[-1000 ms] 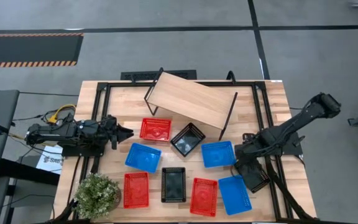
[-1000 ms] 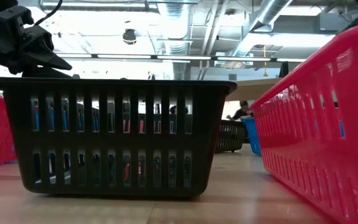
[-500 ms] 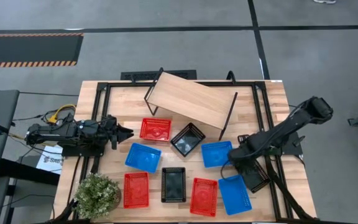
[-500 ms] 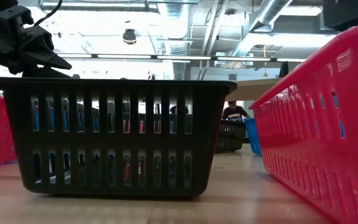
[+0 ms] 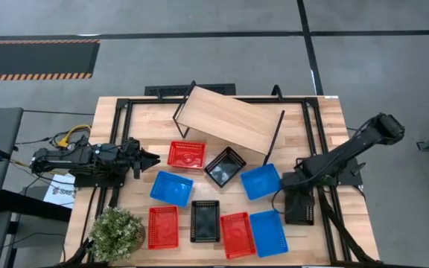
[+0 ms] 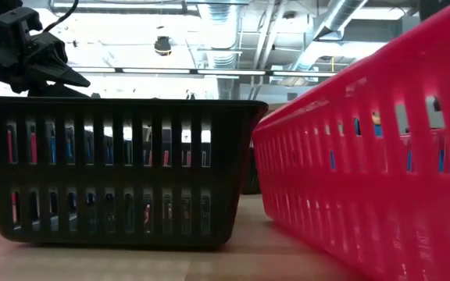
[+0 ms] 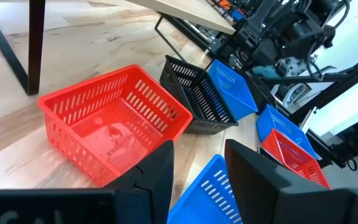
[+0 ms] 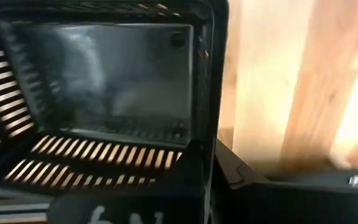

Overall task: Stack baskets on shelf by color
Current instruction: Put the bottom right black bin on the shelf

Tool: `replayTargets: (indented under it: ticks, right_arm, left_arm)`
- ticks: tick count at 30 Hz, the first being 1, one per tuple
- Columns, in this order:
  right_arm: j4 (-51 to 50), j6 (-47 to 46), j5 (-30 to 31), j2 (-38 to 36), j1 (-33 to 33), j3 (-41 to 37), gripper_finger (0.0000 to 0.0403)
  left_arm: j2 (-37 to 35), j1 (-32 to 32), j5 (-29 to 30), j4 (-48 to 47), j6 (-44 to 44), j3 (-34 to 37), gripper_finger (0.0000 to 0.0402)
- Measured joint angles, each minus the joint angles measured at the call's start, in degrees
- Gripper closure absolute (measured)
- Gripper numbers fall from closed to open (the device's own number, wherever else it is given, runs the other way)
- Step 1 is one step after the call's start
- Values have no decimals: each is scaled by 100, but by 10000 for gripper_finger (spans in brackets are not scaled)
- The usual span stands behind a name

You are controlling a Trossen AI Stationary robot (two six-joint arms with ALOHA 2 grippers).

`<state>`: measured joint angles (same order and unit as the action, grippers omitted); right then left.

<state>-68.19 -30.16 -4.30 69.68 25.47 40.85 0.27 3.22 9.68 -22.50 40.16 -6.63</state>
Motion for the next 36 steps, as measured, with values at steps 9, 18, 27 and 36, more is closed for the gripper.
replayTargets:
  ticks: [9, 18, 27, 36]
  right_arm:
    - [-1039, -771, -217, -1072, -2, 966, 396]
    - [-225, -983, 995, -1233, -755, 3188, 397]
    - [202, 1060, 1603, 80, -3265, 5260, 393]
    - [326, 2878, -526, 2221, -5215, 7000, 386]
  left_arm:
    - [0, 2, -1, 0, 46, 0, 271]
    - [0, 2, -2, 0, 108, 0, 271]
    - [0, 2, 3, 0, 158, 0, 271]
    - [0, 2, -148, 7, 162, 0, 272]
